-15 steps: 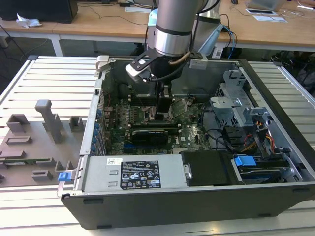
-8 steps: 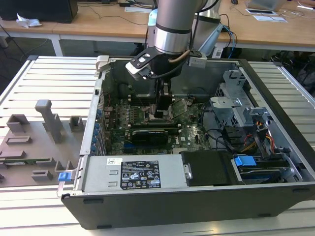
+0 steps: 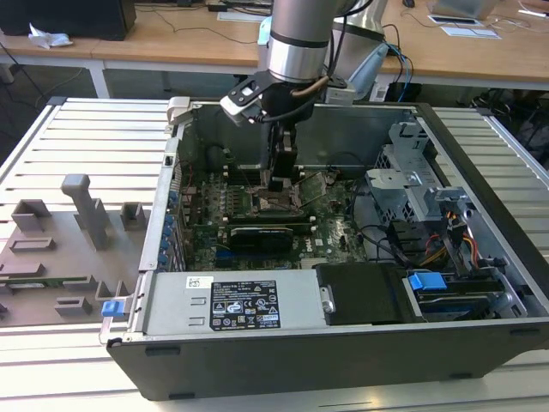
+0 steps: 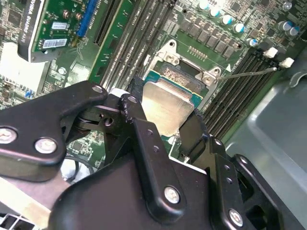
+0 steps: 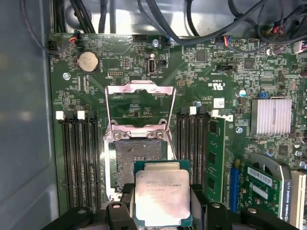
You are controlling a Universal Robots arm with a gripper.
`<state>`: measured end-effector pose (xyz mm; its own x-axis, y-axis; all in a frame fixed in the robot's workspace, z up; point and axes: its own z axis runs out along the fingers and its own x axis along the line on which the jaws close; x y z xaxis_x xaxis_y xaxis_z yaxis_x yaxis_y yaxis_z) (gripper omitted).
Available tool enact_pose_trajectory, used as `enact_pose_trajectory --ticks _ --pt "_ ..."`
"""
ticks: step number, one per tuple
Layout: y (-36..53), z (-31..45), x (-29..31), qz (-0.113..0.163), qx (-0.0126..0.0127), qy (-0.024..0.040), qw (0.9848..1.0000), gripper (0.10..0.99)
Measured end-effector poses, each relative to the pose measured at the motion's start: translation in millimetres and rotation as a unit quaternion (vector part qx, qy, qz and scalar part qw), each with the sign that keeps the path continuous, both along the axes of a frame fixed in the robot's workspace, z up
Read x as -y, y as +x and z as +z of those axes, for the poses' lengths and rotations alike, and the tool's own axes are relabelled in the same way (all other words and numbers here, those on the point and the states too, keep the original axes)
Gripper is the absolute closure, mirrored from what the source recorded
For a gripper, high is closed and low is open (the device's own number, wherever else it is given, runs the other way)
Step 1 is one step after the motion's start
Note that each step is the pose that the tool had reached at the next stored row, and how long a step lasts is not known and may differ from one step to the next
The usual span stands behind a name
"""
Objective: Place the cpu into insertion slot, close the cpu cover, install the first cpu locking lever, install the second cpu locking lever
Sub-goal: 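Place the cpu into insertion slot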
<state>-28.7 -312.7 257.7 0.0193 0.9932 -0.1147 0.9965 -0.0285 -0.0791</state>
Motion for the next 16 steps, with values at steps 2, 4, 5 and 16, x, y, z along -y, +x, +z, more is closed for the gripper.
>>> enact_pose_trajectory --ticks 2,4,5,16 --pt "0.1 0.1 -0.6 0.000 0.0000 -0.0001 1.0000 0.541" --pt "0.0 0.0 -1.8 0.000 0.0000 0.0000 1.0000 0.541" --pt "0.0 0.0 -2.3 0.000 0.0000 0.0000 1.0000 0.541" --pt "0.3 -0.5 -7.6 0.000 0.0000 -0.0001 1.0000 0.541"
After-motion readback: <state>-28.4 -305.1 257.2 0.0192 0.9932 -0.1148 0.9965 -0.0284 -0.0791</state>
